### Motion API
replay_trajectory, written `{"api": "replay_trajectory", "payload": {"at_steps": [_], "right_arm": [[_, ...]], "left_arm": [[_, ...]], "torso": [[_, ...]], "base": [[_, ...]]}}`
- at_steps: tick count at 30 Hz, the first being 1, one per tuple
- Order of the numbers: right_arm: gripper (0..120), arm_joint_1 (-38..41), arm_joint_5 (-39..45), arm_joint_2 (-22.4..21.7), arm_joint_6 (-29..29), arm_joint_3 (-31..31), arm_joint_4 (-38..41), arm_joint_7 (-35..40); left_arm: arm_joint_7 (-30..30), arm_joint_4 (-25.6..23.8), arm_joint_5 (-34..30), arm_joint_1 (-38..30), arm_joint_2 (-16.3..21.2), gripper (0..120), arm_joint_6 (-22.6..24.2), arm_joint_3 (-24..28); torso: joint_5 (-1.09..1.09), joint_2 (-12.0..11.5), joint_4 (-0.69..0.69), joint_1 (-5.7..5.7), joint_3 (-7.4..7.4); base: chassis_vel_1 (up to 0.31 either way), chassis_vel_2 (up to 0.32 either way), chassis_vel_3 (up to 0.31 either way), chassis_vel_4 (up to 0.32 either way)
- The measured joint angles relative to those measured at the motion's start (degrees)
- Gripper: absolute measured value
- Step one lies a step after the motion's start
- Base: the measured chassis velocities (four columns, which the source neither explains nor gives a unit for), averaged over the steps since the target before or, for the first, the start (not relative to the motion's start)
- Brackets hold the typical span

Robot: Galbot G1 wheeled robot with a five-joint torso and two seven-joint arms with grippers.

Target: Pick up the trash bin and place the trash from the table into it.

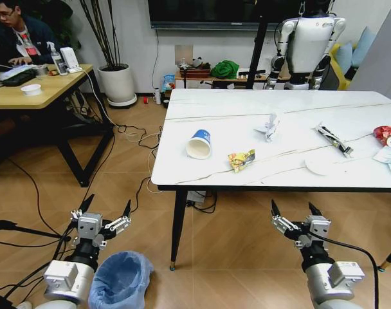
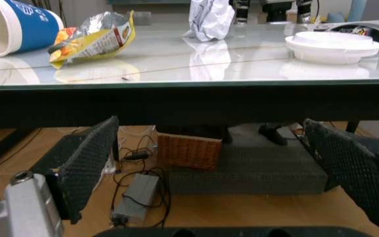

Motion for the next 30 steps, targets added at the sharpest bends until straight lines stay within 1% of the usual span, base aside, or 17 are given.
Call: {"api": "replay_trajectory", "payload": {"at_steps": [7,9,15,17,22,25,30], "right_arm": [[100,-0.14,-0.07,0.01,0.20,-0.04,-0.01,-0.01],[100,-0.24,-0.08,-0.03,0.29,-0.01,0.00,-0.01],[100,-0.29,-0.14,-0.02,0.40,-0.01,0.00,-0.01],[100,-0.30,-0.19,0.02,0.45,-0.07,0.00,-0.01],[100,-0.17,-0.21,0.07,0.46,-0.13,-0.01,-0.01],[100,-0.03,-0.21,0.14,0.55,-0.14,-0.16,-0.01],[100,0.02,-0.21,0.17,0.65,-0.12,-0.29,-0.01]], "left_arm": [[0.03,0.00,0.01,0.08,-0.10,100,-0.08,-0.07],[0.08,0.00,0.02,0.14,-0.10,100,-0.10,-0.08],[0.13,0.04,0.24,0.20,-0.12,100,-0.19,-0.04],[0.15,0.13,0.48,0.21,-0.12,100,-0.40,-0.13],[0.16,0.24,0.48,0.17,-0.07,100,-0.59,-0.29],[0.18,0.38,0.52,0.11,-0.09,100,-0.63,-0.30],[0.19,0.47,0.56,0.07,-0.12,100,-0.63,-0.31]], "torso": [[0.00,-1.45,0.00,-0.64,-0.82],[0.00,-2.32,0.00,-1.02,-1.30],[0.00,-3.31,0.00,-1.41,-1.90],[0.00,-4.18,0.00,-1.76,-2.42],[0.00,-5.24,0.00,-2.22,-3.03],[0.00,-6.39,0.00,-2.67,-3.72],[0.00,-7.37,0.00,-3.10,-4.28]], "base": [[0.000,0.000,0.000,0.000],[0.000,0.000,0.000,0.000],[0.000,0.000,0.000,0.000],[0.000,0.000,0.000,0.000],[0.000,0.000,0.000,0.000],[0.000,0.000,0.000,0.000],[0.000,0.000,0.000,0.000]]}}
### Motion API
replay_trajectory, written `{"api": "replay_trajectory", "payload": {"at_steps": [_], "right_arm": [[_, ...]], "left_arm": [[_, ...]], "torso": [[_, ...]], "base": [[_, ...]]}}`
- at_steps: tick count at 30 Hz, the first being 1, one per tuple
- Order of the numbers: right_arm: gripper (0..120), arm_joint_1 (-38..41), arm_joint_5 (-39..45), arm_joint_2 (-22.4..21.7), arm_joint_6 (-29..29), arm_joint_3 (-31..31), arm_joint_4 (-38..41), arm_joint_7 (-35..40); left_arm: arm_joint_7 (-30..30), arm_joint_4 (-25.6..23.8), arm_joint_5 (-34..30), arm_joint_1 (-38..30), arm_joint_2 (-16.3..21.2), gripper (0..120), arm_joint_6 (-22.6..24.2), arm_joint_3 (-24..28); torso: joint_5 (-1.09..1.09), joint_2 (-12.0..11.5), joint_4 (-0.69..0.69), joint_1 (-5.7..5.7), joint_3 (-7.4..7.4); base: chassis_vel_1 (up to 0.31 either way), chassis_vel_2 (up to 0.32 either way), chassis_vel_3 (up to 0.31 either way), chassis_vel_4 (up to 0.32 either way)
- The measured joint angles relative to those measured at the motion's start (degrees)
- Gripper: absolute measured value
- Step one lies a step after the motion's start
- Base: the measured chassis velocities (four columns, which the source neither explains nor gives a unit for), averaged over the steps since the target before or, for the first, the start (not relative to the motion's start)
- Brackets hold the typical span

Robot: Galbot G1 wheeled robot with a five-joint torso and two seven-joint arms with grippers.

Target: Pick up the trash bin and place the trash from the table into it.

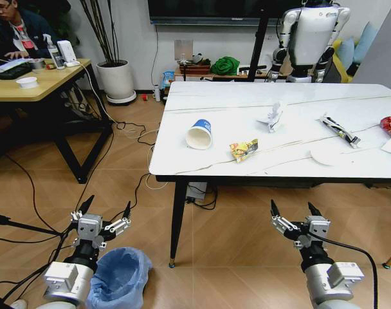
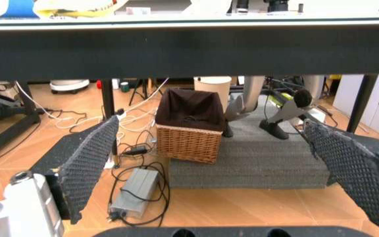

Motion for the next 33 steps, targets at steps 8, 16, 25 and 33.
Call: {"api": "replay_trajectory", "payload": {"at_steps": [8,16,25,33], "right_arm": [[100,0.13,0.00,0.08,0.23,-0.04,-0.18,0.00],[100,0.16,0.05,-0.08,0.26,0.00,-0.25,0.00],[100,0.23,0.14,-0.16,0.28,-0.03,-0.64,0.00],[100,0.29,0.16,-0.20,0.33,-0.03,-0.82,0.00]], "left_arm": [[0.28,0.02,0.04,-0.05,-0.15,100,-0.06,-0.12],[0.45,0.24,0.21,-0.12,-0.31,100,-0.22,-0.14],[0.67,0.84,0.62,-0.17,-0.46,100,-0.45,-0.05],[0.77,0.94,0.67,-0.45,-0.59,100,-0.49,0.04]], "torso": [[0.00,-1.80,0.00,-0.74,-1.06],[0.00,-3.97,0.00,-1.65,-2.33],[0.00,-6.16,0.00,-2.52,-3.64],[0.00,-7.81,0.00,-3.16,-4.65]], "base": [[0.000,0.000,0.000,0.000],[0.000,0.000,0.000,0.000],[0.000,0.000,0.000,0.000],[0.000,0.000,0.000,0.000]]}}
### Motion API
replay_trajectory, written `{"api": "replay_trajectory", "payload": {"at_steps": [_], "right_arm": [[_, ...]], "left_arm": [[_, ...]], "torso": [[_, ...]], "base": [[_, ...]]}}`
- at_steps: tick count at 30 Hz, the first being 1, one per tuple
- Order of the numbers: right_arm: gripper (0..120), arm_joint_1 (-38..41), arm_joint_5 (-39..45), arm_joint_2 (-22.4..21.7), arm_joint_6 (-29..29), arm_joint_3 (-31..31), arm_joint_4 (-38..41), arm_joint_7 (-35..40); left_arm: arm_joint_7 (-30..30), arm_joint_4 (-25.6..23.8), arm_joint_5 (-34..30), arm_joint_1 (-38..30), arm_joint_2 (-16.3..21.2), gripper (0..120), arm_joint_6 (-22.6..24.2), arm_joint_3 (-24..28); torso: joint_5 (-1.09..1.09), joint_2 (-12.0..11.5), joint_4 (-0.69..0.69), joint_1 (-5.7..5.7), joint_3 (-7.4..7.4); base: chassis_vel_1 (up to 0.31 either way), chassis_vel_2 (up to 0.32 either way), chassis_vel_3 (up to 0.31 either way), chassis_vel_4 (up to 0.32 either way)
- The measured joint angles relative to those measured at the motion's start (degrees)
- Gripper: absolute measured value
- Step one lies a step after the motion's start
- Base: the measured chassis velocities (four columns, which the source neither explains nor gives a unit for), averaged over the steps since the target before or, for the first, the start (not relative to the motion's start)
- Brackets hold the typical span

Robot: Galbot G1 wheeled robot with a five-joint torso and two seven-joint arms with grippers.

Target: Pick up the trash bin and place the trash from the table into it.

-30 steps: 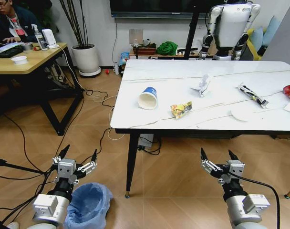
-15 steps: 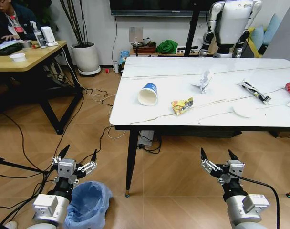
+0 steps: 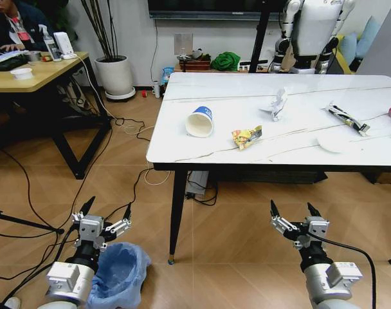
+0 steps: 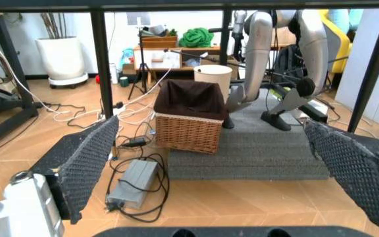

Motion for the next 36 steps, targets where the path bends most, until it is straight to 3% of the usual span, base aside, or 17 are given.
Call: {"api": "replay_trajectory", "payload": {"at_steps": [36], "right_arm": [[100,-0.56,-0.72,0.09,0.88,-0.47,-0.51,-0.15]], "left_arm": [[0.40,0.03,0.40,0.45,-0.24,100,-0.65,0.08]], "torso": [[0.00,-8.68,0.00,-3.20,-5.49]], "base": [[0.000,0.000,0.000,0.000]]}}
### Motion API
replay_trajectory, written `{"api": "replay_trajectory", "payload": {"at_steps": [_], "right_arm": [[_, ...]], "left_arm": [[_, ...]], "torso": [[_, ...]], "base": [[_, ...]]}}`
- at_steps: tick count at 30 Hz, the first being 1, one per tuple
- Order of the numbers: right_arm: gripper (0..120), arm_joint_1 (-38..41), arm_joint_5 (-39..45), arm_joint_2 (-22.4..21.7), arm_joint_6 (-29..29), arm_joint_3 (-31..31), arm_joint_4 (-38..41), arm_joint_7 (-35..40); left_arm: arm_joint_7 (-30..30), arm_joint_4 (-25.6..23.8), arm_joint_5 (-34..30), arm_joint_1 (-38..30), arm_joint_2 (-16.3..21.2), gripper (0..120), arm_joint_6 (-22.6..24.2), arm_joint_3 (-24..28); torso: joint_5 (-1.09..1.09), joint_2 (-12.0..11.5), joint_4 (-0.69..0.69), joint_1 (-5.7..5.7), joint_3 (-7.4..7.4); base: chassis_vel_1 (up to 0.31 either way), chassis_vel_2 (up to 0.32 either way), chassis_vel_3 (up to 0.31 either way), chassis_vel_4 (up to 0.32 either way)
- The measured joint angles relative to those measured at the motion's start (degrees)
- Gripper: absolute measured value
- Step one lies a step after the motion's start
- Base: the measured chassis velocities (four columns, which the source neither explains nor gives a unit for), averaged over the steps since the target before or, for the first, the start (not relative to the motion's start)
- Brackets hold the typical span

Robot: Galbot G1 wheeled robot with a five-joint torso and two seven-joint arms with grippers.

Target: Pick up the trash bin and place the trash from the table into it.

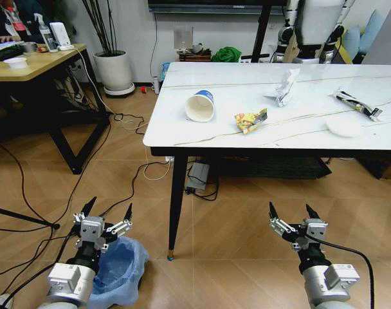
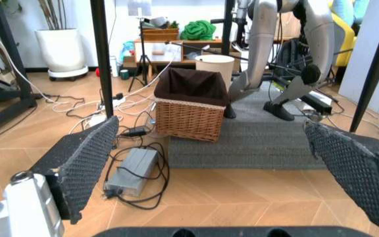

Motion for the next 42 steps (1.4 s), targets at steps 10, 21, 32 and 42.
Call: {"api": "replay_trajectory", "payload": {"at_steps": [10,21,32,42], "right_arm": [[100,0.07,-0.30,0.37,0.42,-0.13,-0.41,0.00],[100,0.17,-0.40,0.48,0.62,-0.28,-0.61,0.01],[100,0.25,-0.41,0.55,0.73,-0.37,-0.74,0.01],[100,0.23,-0.36,0.47,0.92,-0.30,-0.79,0.06]], "left_arm": [[-0.22,-0.08,0.20,0.02,0.25,100,-0.31,-0.74],[-0.71,0.06,0.45,0.00,0.18,100,-0.54,-0.85],[-0.76,0.12,0.36,0.08,0.10,100,-0.57,-1.01],[-0.67,0.28,0.49,0.02,0.01,100,-0.61,-0.94]], "torso": [[0.00,-2.27,0.00,-0.77,-1.49],[0.00,-4.78,0.00,-1.53,-3.25],[0.00,-7.03,0.00,-2.22,-4.82],[0.00,-9.39,0.00,-2.75,-6.65]], "base": [[0.000,0.000,0.000,0.000],[0.000,0.000,0.000,0.000],[0.000,0.000,0.000,0.000],[0.000,0.000,0.000,0.000]]}}
